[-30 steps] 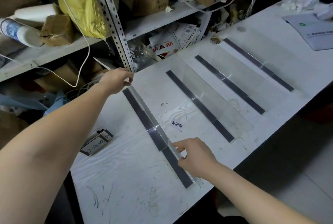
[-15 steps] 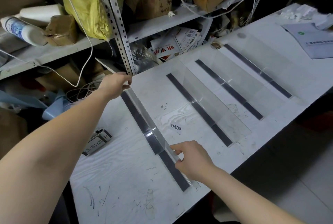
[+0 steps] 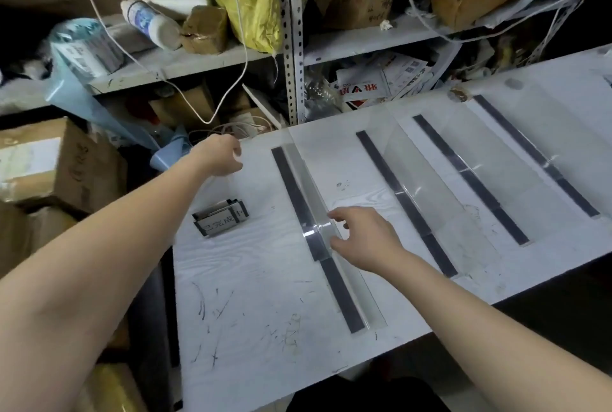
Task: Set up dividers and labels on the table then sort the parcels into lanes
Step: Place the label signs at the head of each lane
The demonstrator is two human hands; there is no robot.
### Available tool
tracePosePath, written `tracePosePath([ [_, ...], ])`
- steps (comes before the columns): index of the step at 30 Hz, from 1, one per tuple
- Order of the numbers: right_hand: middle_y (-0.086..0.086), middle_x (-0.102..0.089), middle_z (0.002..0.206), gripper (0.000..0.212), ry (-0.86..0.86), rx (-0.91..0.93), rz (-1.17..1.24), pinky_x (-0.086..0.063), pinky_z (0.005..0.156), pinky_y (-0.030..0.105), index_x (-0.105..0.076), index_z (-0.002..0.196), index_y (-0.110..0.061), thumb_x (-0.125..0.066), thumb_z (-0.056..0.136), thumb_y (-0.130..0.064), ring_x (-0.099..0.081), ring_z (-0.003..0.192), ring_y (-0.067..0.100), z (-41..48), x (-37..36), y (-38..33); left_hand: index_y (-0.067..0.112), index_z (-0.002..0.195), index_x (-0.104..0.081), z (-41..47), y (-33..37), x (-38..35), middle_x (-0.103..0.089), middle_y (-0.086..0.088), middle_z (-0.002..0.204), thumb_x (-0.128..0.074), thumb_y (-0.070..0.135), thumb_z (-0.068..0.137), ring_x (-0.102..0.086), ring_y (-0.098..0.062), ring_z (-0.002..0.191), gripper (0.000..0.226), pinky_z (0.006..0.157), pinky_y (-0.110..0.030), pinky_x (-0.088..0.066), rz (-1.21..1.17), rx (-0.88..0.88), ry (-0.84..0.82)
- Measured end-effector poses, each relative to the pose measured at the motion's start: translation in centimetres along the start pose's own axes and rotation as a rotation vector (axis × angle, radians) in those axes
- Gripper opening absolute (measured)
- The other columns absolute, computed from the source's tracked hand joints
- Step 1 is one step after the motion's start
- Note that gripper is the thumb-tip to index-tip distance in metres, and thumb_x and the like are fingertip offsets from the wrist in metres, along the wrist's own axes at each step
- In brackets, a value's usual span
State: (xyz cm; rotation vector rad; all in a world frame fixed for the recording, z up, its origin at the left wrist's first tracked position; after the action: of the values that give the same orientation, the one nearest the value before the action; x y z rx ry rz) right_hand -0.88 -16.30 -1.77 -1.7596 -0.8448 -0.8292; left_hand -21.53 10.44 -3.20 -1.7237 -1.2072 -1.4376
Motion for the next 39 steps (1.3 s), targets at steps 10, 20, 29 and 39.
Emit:
tracePosePath([
  [10, -0.006, -0.066, 0.132, 0.042, -0.003, 0.322, 0.021, -0.051, 0.099, 0.036, -0.062, 0.138, -0.023, -0.064, 0.096, -0.023, -0.060, 0.120, 0.016, 5.8, -0.3, -10.4, 0.015, 0.127, -0.066, -8.7, -7.1, -5.4, -0.066, -0.006, 0.125, -0.067, 0.023, 0.093, -0.061, -0.026, 0.113, 0.034, 0.089, -0.032, -0.047, -0.140, 0.199, -0.069],
  [20, 0.000, -0.071, 0.121, 0.028, -0.095, 0.339, -0.035, -0.056, 0.089, 0.041, -0.072, 0.121, -0.021, -0.063, 0.095, -0.016, -0.066, 0.105, 0.022, 12.2, -8.0, -13.4, 0.029, 0.107, -0.072, -10.3, -8.9, -7.4, -0.072, 0.001, 0.109, -0.059, 0.036, 0.099, -0.067, -0.026, 0.099, 0.017, 0.076, -0.038, -0.055, -0.201, 0.177, 0.082],
  [29, 0.006, -0.070, 0.124, 0.032, -0.073, 0.303, -0.022, -0.054, 0.095, 0.037, -0.069, 0.128, -0.013, -0.063, 0.097, -0.013, -0.065, 0.112, 0.024, 16.7, -10.7, -13.9, 0.024, 0.097, -0.073, -10.3, -9.8, -6.4, -0.071, 0.001, 0.097, -0.059, 0.030, 0.098, -0.065, -0.028, 0.092, 0.015, 0.073, -0.042, -0.055, -0.252, 0.104, 0.162],
  [39, 0.003, -0.073, 0.118, 0.023, -0.162, 0.317, -0.014, -0.050, 0.085, 0.028, -0.075, 0.119, -0.017, -0.066, 0.098, -0.020, -0.068, 0.099, 0.019, 19.7, -11.7, -14.5, 0.013, 0.088, -0.071, -10.5, -12.4, -2.9, -0.063, -0.001, 0.082, -0.065, 0.019, 0.097, -0.059, -0.025, 0.080, 0.012, 0.074, -0.047, -0.053, -0.448, 0.083, 0.275],
])
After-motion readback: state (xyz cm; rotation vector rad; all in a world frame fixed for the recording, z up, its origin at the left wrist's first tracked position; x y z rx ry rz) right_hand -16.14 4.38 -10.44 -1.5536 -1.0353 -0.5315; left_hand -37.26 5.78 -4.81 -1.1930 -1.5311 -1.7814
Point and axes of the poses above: each hand's wrist, its own z-axis towards the middle knuckle, its own x-axis out of the back of the hand, y = z × x, the point moved 7 cm from there along z, towards the middle knuckle
